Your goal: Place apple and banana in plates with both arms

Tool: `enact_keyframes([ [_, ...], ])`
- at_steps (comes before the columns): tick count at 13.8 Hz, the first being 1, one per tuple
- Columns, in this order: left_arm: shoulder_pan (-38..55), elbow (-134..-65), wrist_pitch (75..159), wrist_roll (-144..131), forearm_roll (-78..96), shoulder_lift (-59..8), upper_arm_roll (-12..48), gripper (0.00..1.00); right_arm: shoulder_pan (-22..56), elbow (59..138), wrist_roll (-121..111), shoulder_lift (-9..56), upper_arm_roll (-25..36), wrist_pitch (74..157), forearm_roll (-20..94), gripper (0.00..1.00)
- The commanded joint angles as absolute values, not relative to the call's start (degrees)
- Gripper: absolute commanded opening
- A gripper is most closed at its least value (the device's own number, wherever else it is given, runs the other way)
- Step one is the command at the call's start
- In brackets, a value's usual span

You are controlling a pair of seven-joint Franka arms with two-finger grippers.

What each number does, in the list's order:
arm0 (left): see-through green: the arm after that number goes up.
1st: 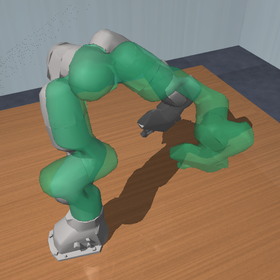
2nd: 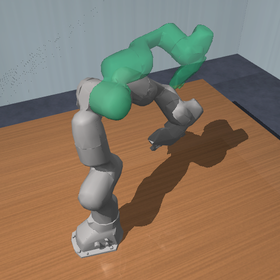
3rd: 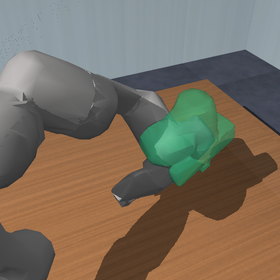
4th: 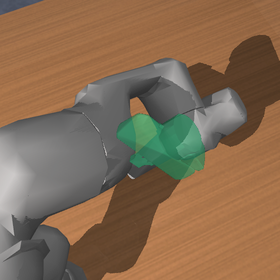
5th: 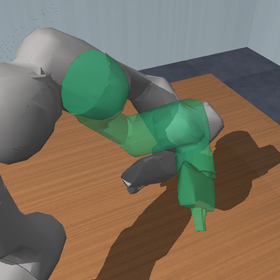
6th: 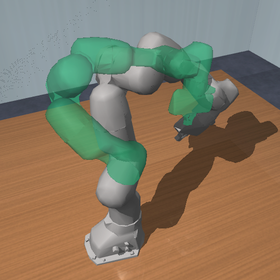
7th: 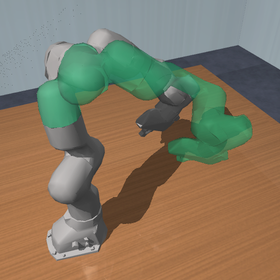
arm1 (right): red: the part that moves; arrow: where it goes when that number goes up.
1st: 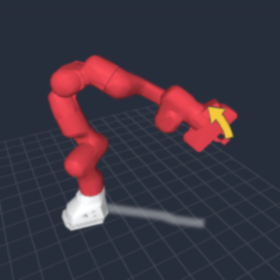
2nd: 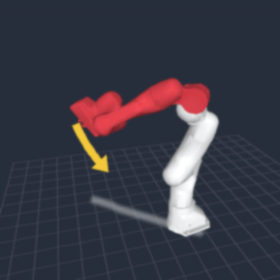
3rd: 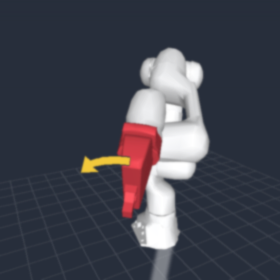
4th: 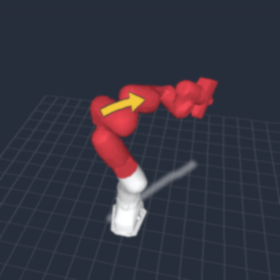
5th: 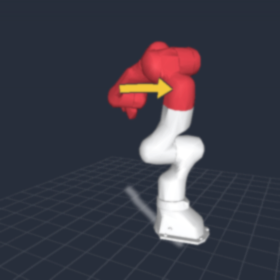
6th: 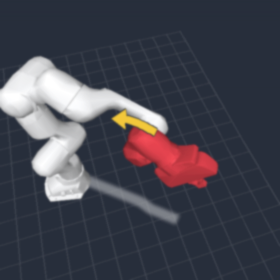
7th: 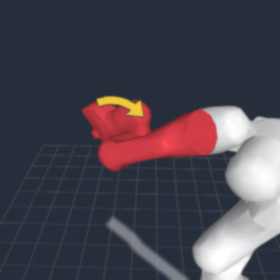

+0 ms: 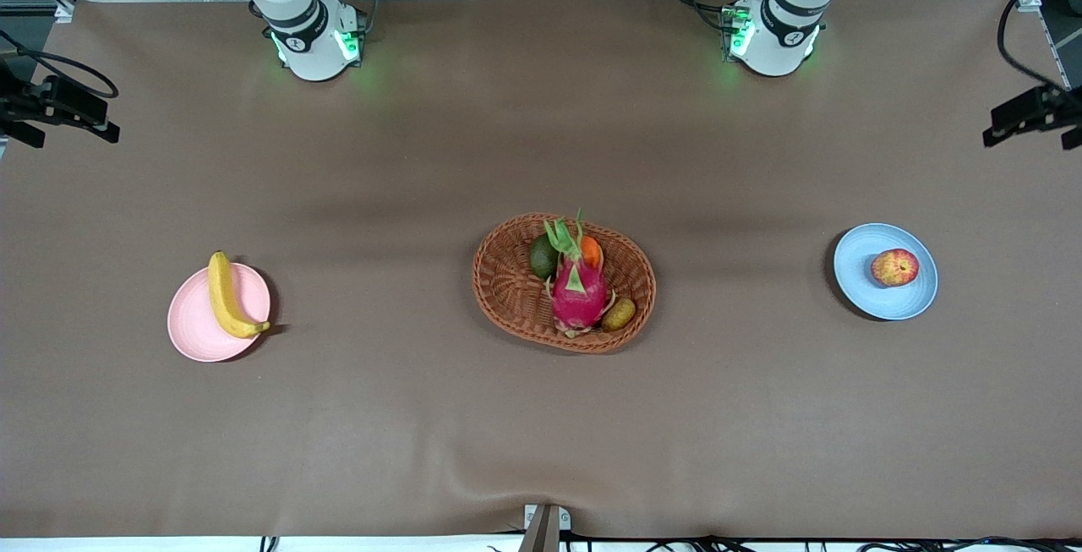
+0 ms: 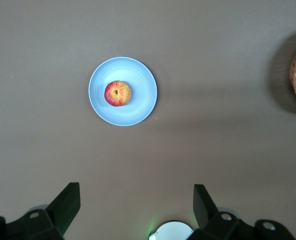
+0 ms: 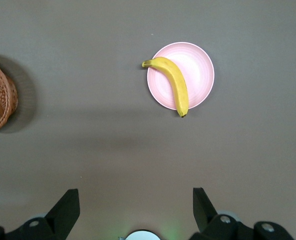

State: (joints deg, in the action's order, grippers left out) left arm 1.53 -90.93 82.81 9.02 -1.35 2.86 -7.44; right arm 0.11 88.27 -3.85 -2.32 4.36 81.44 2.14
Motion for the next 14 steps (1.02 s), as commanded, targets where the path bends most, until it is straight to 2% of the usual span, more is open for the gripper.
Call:
enact_keyframes([
  [1, -0.17, -90.88, 82.09, 8.35, -1.05, 3.78, -6.86, 1.00, 0.09, 86.57, 1.75, -1.23, 3.96, 79.29, 1.32, 1.00],
  [5, -0.53, -86.67, 82.27, 4.06, -1.84, 2.37, -4.50, 1.00, 0.17, 86.57, 1.14, -1.32, 3.87, 79.45, 0.97, 1.00],
  [14, -1.14, -87.54, 82.44, -0.97, -0.09, 2.20, -0.70, 1.00, 0.09, 86.57, -1.58, -1.32, 4.04, 79.28, 0.88, 1.00],
])
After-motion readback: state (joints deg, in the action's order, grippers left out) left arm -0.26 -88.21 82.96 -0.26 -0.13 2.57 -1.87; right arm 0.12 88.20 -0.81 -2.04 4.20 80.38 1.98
